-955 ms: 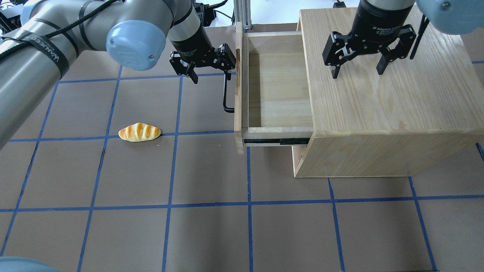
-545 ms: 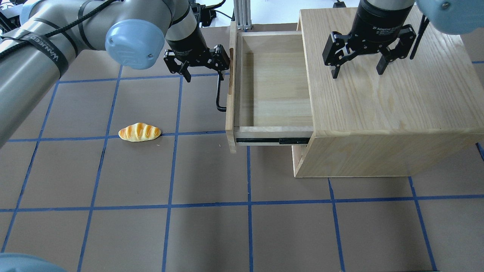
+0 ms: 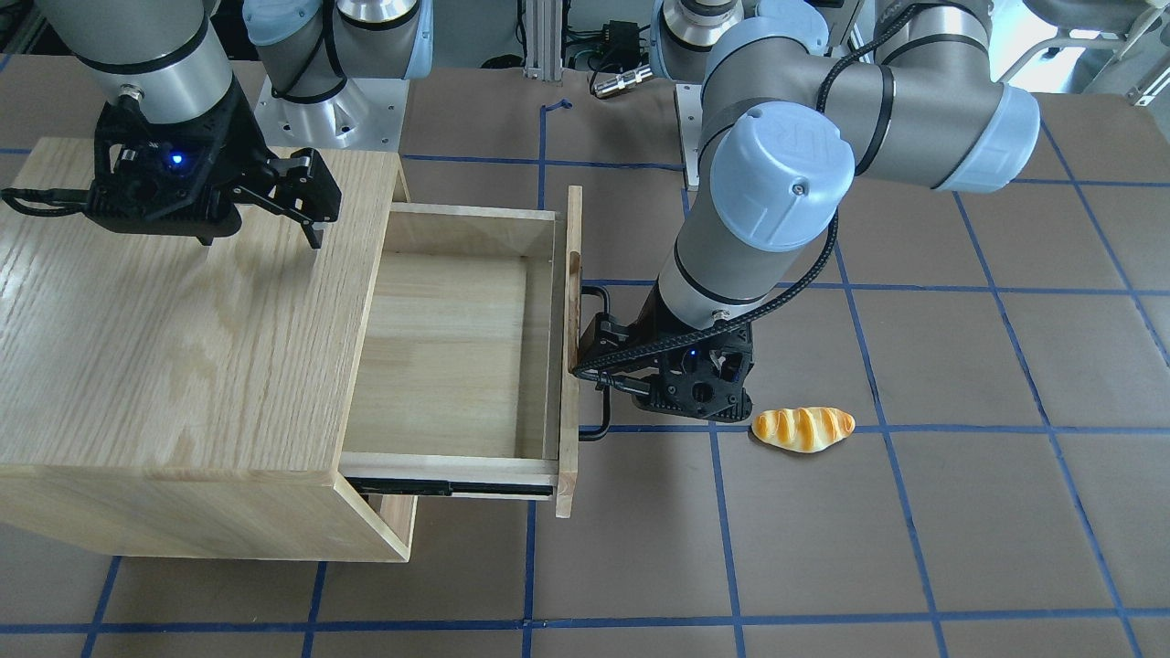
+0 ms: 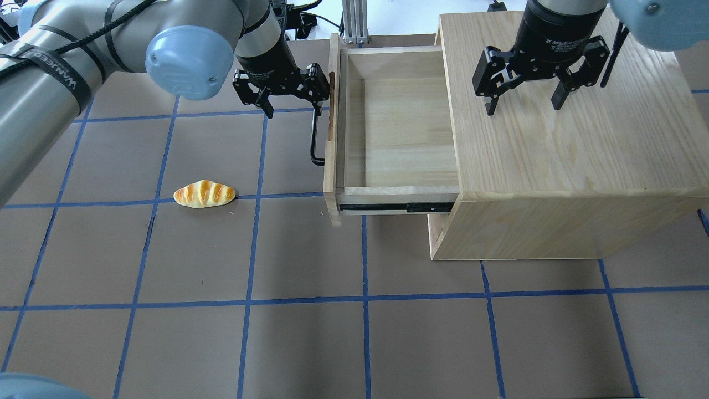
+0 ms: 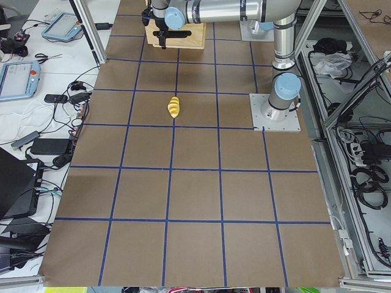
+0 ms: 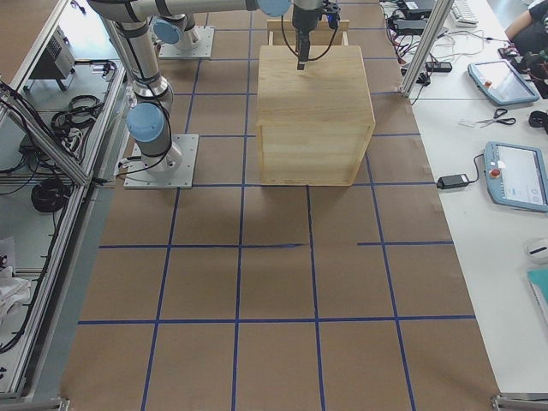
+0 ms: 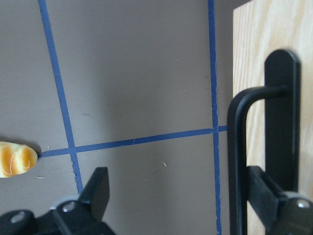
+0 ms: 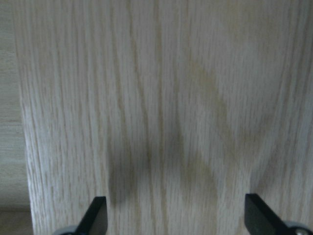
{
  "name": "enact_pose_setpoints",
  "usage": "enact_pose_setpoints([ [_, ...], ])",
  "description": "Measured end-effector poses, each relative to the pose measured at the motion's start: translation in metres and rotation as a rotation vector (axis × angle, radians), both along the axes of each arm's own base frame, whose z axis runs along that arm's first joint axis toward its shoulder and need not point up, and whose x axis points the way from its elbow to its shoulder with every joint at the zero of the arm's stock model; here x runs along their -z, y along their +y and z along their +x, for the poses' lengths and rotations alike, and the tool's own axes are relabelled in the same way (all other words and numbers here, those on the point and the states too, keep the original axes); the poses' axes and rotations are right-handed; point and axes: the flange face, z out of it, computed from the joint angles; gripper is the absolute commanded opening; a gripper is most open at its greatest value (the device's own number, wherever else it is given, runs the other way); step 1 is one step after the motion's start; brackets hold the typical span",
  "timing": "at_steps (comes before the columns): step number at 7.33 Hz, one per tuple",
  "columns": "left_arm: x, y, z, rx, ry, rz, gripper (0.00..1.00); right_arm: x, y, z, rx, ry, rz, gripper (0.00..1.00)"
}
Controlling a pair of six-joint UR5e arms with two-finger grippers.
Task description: Open upper drawer
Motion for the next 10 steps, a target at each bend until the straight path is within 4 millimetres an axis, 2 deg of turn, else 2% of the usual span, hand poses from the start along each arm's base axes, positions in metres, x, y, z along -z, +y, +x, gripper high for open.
enact_pose_setpoints([
  [2, -0.019, 0.012, 0.002, -0.009, -0.005, 0.023, 1.0, 0.0, 0.0, 0.0, 0.0, 0.0, 0.0, 1.0],
  [4, -0.049, 0.023, 0.013, -0.022, -0.023, 0.014, 1.0, 0.0, 0.0, 0.0, 0.0, 0.0, 0.0, 1.0],
  [7, -0.083, 0.03, 0.08, -0.107, -0.048, 0.03, 1.0, 0.0, 0.0, 0.0, -0.001, 0.0, 0.0, 1.0],
  [10, -0.105, 0.044, 0.131, -0.146, -0.062, 0.029, 1.0, 0.0, 0.0, 0.0, 0.0, 0.0, 0.0, 1.0],
])
